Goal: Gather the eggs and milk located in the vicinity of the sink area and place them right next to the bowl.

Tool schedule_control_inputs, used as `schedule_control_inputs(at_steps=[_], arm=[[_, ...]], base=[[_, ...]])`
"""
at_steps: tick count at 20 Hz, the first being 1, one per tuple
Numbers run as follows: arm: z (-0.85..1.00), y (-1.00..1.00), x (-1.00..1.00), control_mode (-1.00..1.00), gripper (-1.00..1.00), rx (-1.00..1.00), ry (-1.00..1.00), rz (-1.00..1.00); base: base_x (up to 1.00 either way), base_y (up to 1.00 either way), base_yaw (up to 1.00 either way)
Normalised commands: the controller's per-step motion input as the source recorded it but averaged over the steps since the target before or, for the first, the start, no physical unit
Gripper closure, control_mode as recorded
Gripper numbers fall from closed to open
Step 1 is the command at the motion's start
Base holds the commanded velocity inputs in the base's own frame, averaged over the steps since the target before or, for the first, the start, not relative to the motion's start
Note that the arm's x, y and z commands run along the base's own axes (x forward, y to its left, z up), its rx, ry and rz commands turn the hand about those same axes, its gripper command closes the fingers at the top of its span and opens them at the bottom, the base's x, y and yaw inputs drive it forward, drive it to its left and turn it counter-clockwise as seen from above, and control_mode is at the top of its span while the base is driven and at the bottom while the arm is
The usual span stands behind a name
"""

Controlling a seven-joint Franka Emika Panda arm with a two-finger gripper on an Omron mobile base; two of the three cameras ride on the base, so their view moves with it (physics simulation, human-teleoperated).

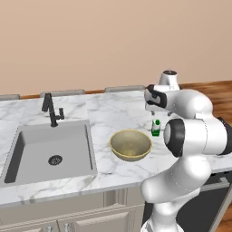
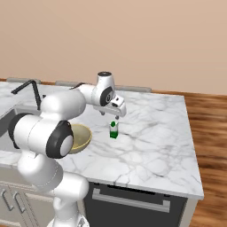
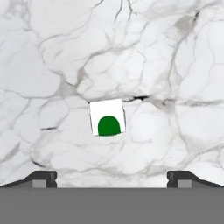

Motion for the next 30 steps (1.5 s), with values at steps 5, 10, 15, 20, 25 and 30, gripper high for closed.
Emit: schedule_control_inputs(at_steps=[5,10,15,20,25,30], arm=[[-0.23,0.0,0.14,-1.0,-1.0,0.0,0.0,0.02],[-0.24,0.0,0.21,-1.0,-1.0,0.0,0.0,0.02],[-0.24,0.0,0.22,-1.0,-1.0,0.0,0.0,0.01],[-0.19,0.0,0.18,-1.0,-1.0,0.0,0.0,0.0],[-0.17,0.0,0.13,-1.0,-1.0,0.0,0.0,0.0],[-0.07,0.0,0.17,-1.0,-1.0,0.0,0.0,0.0]], base=[[0.0,0.0,0.0],[0.0,0.0,0.0],[0.0,0.0,0.0],[0.0,0.0,0.0],[0.0,0.0,0.0],[0.0,0.0,0.0]])
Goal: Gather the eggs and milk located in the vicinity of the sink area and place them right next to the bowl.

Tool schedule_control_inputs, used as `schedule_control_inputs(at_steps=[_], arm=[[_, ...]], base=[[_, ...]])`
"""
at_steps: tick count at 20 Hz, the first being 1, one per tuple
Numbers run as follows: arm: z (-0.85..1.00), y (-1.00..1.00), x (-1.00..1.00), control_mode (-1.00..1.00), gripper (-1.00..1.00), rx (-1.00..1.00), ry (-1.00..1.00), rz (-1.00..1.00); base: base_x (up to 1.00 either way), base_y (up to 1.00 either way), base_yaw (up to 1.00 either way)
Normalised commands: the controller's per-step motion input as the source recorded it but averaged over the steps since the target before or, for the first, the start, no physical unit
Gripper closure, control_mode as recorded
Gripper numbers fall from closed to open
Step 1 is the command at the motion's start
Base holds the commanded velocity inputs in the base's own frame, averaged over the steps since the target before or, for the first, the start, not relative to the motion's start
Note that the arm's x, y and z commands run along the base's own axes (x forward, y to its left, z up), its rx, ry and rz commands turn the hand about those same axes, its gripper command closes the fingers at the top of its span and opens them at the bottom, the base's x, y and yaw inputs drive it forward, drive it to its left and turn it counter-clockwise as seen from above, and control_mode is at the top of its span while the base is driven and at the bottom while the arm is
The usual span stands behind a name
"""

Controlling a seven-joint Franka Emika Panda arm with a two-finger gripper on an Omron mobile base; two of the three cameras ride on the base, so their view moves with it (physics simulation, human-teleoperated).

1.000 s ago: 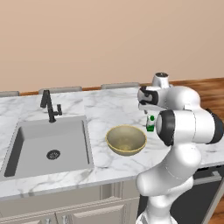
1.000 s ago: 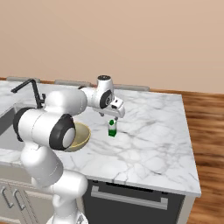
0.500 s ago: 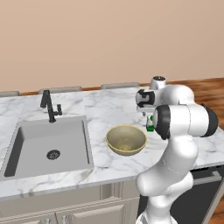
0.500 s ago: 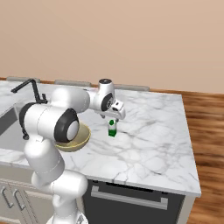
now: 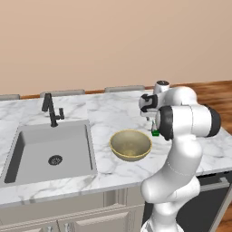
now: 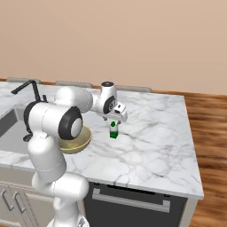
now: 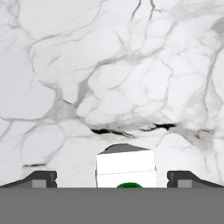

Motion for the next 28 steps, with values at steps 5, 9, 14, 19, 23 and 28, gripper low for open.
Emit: schedule_control_inputs(at_steps=[5,9,14,19,23,28], arm=[[-0.02,-0.07,0.11,-1.0,-1.0,0.0,0.0,0.0],[-0.11,-0.12,0.0,-1.0,-1.0,0.0,0.04,0.0],[-0.21,-0.01,0.0,-1.0,-1.0,0.0,0.03,0.0],[-0.23,0.0,0.0,-1.0,-1.0,0.0,0.0,0.0],[-0.18,0.0,0.0,-1.0,-1.0,0.0,0.01,0.0],[-0.1,0.0,0.0,-1.0,1.0,0.0,0.0,0.0]], base=[[0.0,0.0,0.0],[0.0,0.0,0.0],[0.0,0.0,0.0],[0.0,0.0,0.0],[0.0,0.0,0.0],[0.0,0.0,0.0]])
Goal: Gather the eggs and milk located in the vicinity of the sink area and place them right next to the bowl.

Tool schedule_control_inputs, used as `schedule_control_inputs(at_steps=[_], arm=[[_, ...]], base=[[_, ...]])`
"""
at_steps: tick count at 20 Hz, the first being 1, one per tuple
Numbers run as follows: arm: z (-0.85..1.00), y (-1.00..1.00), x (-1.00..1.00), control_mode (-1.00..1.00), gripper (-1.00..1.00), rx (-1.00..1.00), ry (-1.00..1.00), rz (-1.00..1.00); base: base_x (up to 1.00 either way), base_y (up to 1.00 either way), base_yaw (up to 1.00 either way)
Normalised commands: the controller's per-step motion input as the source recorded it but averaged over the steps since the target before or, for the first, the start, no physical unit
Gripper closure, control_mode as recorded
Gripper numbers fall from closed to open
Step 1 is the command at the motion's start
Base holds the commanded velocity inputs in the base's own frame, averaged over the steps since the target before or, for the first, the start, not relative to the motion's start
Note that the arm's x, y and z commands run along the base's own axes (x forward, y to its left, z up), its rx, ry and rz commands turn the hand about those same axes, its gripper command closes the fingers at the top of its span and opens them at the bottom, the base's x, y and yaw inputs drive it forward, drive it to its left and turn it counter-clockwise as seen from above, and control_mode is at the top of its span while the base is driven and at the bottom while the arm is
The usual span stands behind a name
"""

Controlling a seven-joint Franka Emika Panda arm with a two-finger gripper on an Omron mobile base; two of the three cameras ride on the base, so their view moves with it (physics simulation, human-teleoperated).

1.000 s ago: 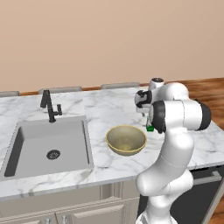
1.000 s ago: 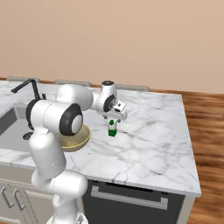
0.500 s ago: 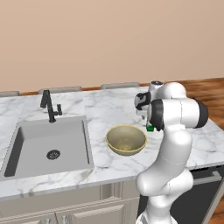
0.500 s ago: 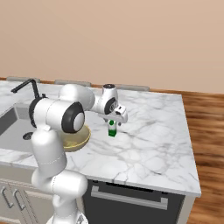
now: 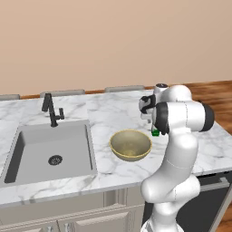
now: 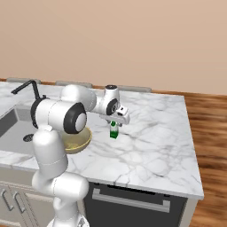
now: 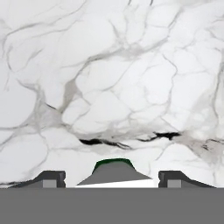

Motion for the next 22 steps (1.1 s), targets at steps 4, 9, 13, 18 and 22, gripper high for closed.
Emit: schedule_control_inputs(at_steps=[4,9,13,18,22], arm=[[-0.04,0.0,0.0,-1.0,1.0,0.0,0.0,0.0],[0.0,-0.01,0.0,-1.0,1.0,0.0,0.0,0.0],[0.0,0.1,-0.03,-1.0,1.0,-0.01,0.0,-0.13],[0.0,0.29,-0.31,-1.0,1.0,-0.02,0.0,-0.23],[0.0,0.26,-0.57,-1.0,1.0,0.0,-0.07,-0.29]], base=[[0.0,0.0,0.0],[0.0,0.0,0.0],[0.0,0.0,0.0],[0.0,0.0,0.0],[0.0,0.0,0.0]])
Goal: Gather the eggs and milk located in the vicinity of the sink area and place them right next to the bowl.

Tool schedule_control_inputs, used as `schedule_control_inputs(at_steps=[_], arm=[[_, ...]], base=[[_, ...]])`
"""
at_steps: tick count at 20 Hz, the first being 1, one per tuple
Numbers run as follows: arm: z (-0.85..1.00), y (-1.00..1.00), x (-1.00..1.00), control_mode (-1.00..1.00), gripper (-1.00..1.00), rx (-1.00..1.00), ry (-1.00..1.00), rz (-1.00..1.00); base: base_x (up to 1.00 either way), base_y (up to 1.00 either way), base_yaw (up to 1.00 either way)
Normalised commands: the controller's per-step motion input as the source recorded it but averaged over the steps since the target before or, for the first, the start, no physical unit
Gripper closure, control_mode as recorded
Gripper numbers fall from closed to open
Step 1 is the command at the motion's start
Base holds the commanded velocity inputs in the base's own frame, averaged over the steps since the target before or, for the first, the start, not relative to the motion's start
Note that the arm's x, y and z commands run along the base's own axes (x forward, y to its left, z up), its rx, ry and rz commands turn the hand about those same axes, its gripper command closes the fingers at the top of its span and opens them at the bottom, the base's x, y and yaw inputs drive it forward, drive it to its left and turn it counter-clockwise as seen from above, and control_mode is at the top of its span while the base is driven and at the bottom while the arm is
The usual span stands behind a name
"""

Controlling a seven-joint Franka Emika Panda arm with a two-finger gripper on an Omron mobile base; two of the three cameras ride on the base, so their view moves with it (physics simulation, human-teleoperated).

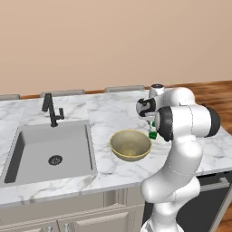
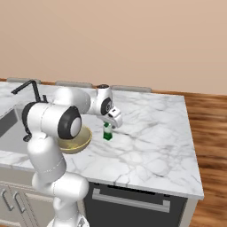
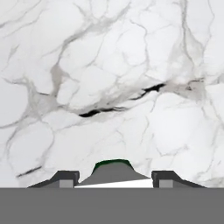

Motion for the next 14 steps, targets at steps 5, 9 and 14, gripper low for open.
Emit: schedule_control_inputs(at_steps=[5,9,14], arm=[[0.0,0.19,-0.29,-1.0,1.0,0.0,-0.04,-0.31],[-0.04,0.0,0.0,-1.0,1.0,0.0,0.02,-0.3],[-0.13,0.14,0.0,-1.0,1.0,0.0,0.05,-0.28]], base=[[0.0,0.0,0.0],[0.0,0.0,0.0],[0.0,0.0,0.0]])
